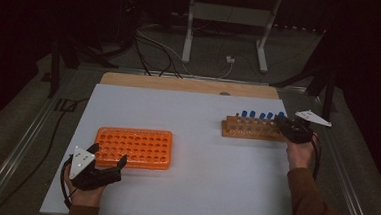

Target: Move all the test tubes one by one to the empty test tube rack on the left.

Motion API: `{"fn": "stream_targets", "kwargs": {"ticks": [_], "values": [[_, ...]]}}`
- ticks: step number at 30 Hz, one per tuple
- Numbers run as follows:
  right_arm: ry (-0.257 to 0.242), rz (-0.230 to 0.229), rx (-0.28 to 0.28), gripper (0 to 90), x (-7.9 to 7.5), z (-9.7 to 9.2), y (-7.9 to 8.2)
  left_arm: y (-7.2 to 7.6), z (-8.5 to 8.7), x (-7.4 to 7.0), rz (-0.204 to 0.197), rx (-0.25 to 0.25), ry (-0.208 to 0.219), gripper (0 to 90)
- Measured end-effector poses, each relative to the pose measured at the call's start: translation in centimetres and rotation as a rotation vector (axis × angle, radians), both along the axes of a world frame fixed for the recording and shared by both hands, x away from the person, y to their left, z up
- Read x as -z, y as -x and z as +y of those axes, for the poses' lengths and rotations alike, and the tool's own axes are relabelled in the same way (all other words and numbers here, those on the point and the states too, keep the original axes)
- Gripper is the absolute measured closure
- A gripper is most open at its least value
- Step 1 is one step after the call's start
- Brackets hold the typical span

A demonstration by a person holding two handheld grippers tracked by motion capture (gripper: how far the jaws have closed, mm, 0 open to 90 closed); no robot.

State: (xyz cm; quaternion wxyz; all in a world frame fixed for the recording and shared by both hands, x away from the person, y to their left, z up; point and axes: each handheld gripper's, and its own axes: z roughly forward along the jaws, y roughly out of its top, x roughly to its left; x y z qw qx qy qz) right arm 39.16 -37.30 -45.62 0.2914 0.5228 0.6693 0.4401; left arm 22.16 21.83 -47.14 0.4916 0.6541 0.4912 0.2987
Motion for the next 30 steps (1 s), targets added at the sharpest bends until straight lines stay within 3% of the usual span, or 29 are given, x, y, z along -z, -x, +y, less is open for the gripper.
{"fn": "stream_targets", "kwargs": {"ticks": [10,20,30], "values": [[-0.014,-0.018,-0.004,76.4,-1.5,-0.2,0.3,-0.1,-0.1,0.1,0.008,0.003,0.0,1.3],[-0.012,-0.06,-0.023,76.4,-4.5,-0.4,0.9,-0.1,-0.1,0.1,0.008,0.009,0.003,1.3],[-0.001,-0.081,-0.041,76.5,-6.5,-0.5,1.9,-0.1,-0.1,0.1,0.009,0.008,0.004,1.3]]}}
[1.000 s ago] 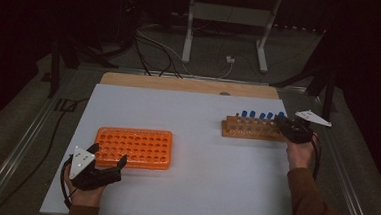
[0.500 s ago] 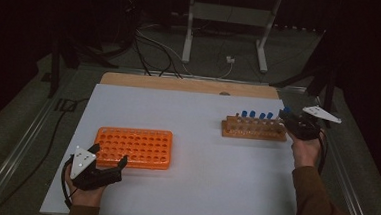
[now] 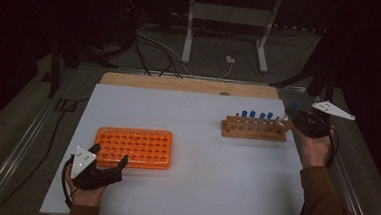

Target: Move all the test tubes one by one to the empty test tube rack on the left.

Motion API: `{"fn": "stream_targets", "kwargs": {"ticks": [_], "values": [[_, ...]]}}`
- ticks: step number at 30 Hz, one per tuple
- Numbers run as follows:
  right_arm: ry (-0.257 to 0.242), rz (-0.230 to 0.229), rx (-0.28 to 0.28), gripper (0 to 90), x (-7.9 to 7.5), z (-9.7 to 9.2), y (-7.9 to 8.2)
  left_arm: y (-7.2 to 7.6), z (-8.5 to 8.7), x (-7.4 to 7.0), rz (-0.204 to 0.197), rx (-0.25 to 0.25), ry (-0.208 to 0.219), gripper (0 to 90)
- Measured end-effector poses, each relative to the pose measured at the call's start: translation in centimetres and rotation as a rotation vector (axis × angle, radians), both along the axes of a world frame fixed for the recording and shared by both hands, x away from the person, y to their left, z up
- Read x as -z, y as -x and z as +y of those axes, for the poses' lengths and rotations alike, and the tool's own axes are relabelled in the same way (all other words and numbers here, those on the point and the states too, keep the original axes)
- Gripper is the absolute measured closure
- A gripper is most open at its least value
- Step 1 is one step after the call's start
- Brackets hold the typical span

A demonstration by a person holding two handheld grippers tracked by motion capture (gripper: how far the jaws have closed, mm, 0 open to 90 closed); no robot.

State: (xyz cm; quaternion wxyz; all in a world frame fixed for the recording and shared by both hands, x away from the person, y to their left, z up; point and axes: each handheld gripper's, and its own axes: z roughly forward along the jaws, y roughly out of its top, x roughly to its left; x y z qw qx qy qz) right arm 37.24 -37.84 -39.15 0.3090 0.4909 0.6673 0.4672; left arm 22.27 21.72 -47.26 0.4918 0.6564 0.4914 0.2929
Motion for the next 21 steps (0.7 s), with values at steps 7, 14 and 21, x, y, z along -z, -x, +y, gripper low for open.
{"fn": "stream_targets", "kwargs": {"ticks": [7,14,21], "values": [[-0.013,0.003,-0.04,76.5,-0.6,0.2,1.0,0.0,0.0,0.0,0.002,0.0,0.002,1.3],[-0.02,0.01,-0.082,76.5,-0.3,1.0,2.0,-0.1,-0.3,-0.2,-0.003,0.004,0.026,1.3],[-0.033,0.031,-0.161,76.5,0.0,3.1,2.7,-0.6,-2.0,-1.3,-0.008,0.039,0.023,1.3]]}}
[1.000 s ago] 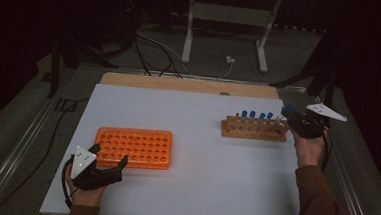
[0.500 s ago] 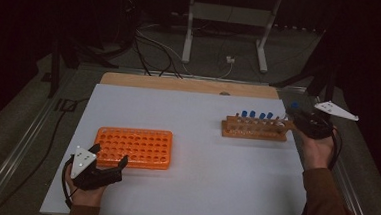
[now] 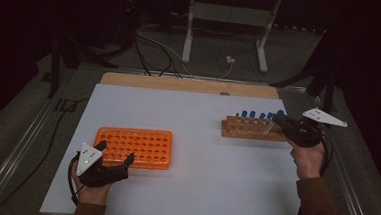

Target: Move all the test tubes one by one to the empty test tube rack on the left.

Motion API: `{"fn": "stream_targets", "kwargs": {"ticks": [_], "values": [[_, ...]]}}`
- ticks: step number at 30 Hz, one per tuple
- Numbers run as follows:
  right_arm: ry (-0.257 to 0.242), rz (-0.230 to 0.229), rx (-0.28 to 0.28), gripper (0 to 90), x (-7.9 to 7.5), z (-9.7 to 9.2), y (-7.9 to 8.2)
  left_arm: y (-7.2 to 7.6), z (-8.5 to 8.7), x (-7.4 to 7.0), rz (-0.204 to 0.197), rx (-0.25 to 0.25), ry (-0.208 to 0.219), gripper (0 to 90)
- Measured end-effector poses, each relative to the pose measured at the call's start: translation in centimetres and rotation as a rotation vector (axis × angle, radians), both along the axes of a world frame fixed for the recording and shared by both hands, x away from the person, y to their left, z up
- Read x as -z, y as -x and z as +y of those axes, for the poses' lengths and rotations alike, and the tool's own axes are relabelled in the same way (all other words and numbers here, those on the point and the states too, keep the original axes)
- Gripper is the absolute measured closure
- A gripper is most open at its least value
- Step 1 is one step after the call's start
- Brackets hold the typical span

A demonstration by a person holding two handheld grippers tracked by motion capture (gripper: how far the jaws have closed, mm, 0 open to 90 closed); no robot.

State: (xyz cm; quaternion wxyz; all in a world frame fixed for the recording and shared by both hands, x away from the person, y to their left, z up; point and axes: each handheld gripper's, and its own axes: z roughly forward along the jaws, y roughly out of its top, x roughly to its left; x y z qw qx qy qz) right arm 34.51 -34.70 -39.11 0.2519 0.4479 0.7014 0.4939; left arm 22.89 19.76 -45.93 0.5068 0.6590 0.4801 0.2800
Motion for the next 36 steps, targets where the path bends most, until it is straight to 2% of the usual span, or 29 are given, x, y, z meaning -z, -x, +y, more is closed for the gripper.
{"fn": "stream_targets", "kwargs": {"ticks": [6,9,12,16,19,20,21,22,25,27,29,30,36], "values": [[-0.007,0.007,-0.062,76.5,-0.2,1.9,0.3,-0.6,-1.3,-1.3,-0.01,0.048,-0.001,1.2],[-0.006,0.014,-0.108,76.4,-0.2,3.3,0.4,-1.7,-2.5,-2.2,-0.013,0.082,0.009,1.2],[-0.012,0.02,-0.137,76.5,-0.2,4.3,0.5,-2.3,-3.1,-2.7,-0.024,0.097,0.005,1.3],[-0.024,0.029,-0.169,76.4,0.0,5.6,0.5,-3.5,-4.5,-3.3,-0.041,0.14,0.005,1.2],[-0.031,0.036,-0.19,76.4,0.2,6.3,0.4,-4.4,-5.9,-3.5,-0.046,0.176,-0.005,1.2],[-0.031,0.044,-0.207,76.4,0.3,7.0,0.3,-4.7,-6.4,-3.5,-0.046,0.193,-0.009,1.1],[-0.031,0.044,-0.207,76.4,0.3,7.0,0.3,-4.9,-6.9,-3.4,-0.049,0.208,-0.014,1.1],[-0.029,0.052,-0.23,76.4,0.4,8.0,0.3,-5.1,-7.6,-3.3,-0.058,0.227,-0.024,1.1],[-0.023,0.052,-0.249,76.4,0.5,8.8,0.3,-5.6,-9.1,-3.1,-0.06,0.257,-0.035,1.2],[-0.012,0.058,-0.281,76.4,0.5,10.3,0.2,-5.9,-10.2,-3.2,-0.051,0.253,-0.046,1.2],[-0.007,0.059,-0.288,76.4,0.5,10.6,0.2,-6.1,-11.1,-3.3,-0.035,0.255,-0.047,1.2],[-0.002,0.062,-0.309,76.4,0.4,11.6,0.2,-6.3,-11.6,-3.3,-0.033,0.263,-0.045,1.3],[0.006,0.061,-0.348,76.4,0.0,13.6,0.2,-7.0,-13.9,-3.4,-0.033,0.3,-0.048,4.0]]}}
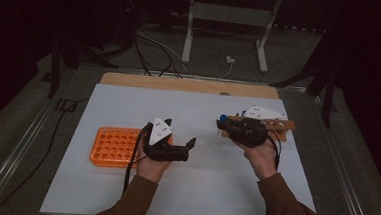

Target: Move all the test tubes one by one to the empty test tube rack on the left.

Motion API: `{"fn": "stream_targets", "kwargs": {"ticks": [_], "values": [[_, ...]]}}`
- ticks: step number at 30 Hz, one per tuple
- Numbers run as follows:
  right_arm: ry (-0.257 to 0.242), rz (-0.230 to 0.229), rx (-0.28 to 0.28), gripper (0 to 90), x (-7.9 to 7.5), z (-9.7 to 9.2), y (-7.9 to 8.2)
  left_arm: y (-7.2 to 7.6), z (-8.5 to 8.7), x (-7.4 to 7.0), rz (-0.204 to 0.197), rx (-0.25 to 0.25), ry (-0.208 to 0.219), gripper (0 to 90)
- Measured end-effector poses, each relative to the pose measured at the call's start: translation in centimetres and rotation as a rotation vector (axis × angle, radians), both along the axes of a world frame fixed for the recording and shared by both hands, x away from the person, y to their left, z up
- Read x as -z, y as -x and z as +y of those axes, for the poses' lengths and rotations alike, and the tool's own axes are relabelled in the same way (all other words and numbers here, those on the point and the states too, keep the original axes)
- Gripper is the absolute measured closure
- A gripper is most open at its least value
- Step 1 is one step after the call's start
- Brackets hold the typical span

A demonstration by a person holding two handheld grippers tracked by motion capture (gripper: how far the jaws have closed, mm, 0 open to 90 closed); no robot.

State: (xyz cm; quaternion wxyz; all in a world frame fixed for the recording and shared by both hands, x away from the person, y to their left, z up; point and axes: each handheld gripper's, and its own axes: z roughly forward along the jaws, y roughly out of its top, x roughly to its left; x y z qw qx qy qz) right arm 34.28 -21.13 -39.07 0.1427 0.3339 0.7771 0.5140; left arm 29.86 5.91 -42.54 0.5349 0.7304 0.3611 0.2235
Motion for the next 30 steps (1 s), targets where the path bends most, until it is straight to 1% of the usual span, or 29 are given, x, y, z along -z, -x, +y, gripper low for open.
{"fn": "stream_targets", "kwargs": {"ticks": [2,3,5,6,7,8,10,11,12,13,14,15,16,17,19,20,21,22,23,24,25,26,27,30], "values": [[0.006,-0.001,-0.02,76.4,-0.2,1.0,0.0,-0.2,-0.5,0.1,0.009,0.012,0.003,6.2],[0.006,0.001,-0.026,76.4,-0.2,1.2,0.1,-0.3,-1.0,0.2,0.014,0.021,-0.003,6.7],[0.005,0.003,-0.037,76.3,-0.2,1.7,0.1,-0.3,-1.2,0.2,0.011,0.022,-0.007,9.9],[0.005,0.003,-0.037,76.3,-0.2,1.7,0.1,-0.3,-1.4,0.2,0.006,0.024,-0.017,12.8],[0.0,0.01,-0.05,76.4,-0.1,2.2,0.1,-0.3,-1.6,0.3,0.001,0.024,-0.02,14.9],[0.0,0.01,-0.05,76.4,-0.1,2.2,0.1,-0.3,-1.8,0.3,0.002,0.03,-0.022,14.9],[-0.005,0.016,-0.061,76.4,0.0,2.6,0.2,-0.4,-2.2,0.4,0.004,0.04,-0.028,17.9],[-0.007,0.022,-0.072,76.4,0.1,3.0,0.3,-0.5,-2.4,0.4,0.004,0.046,-0.028,25.1],[-0.007,0.022,-0.072,76.4,0.1,3.0,0.3,-0.5,-2.5,0.4,0.005,0.048,-0.027,25.1],[-0.006,0.022,-0.076,76.4,0.1,3.1,0.3,-0.6,-2.6,0.5,0.008,0.059,-0.025,36.2],[-0.004,0.019,-0.087,76.4,0.1,3.4,0.4,-0.6,-2.7,0.5,0.007,0.075,-0.018,40.6],[-0.005,0.019,-0.092,76.4,0.1,3.6,0.5,-0.7,-2.8,0.6,0.006,0.086,-0.02,44.5],[-0.005,0.019,-0.092,76.4,0.1,3.6,0.5,-0.7,-2.8,0.6,0.006,0.086,-0.02,49.8],[-0.006,0.016,-0.101,76.4,0.0,4.0,0.6,-0.7,-2.9,0.6,0.014,0.107,-0.021,53.5],[-0.004,0.014,-0.105,76.4,-0.1,4.0,0.7,-0.8,-3.0,0.6,0.017,0.114,-0.018,59.6],[-0.004,0.011,-0.115,76.4,-0.1,4.3,0.8,-0.8,-3.0,0.7,0.019,0.126,-0.013,63.1],[-0.004,0.011,-0.115,76.4,-0.1,4.3,0.8,-0.8,-3.0,0.7,0.018,0.128,-0.014,63.1],[-0.003,0.012,-0.12,76.3,-0.2,4.4,0.9,-0.8,-3.0,0.7,0.017,0.137,-0.005,67.2],[0.0,0.009,-0.123,76.4,-0.2,4.5,0.9,-0.8,-3.0,0.7,0.017,0.137,-0.005,69.8],[0.0,0.009,-0.123,76.4,-0.2,4.5,0.9,-0.8,-3.0,0.7,0.017,0.143,-0.002,69.8],[0.002,0.01,-0.126,76.4,-0.2,4.6,1.0,-0.8,-2.9,0.7,0.017,0.143,-0.001,74.8],[0.002,0.01,-0.126,76.4,-0.2,4.6,1.0,-0.8,-2.9,0.7,0.017,0.143,-0.001,77.3],[0.002,0.008,-0.13,76.3,-0.2,4.5,1.0,-0.9,-2.8,0.7,0.022,0.149,0.012,77.7],[-0.004,0.01,-0.132,75.5,-0.2,4.5,1.0,-0.9,-2.8,0.7,0.019,0.151,0.016,78.1]]}}
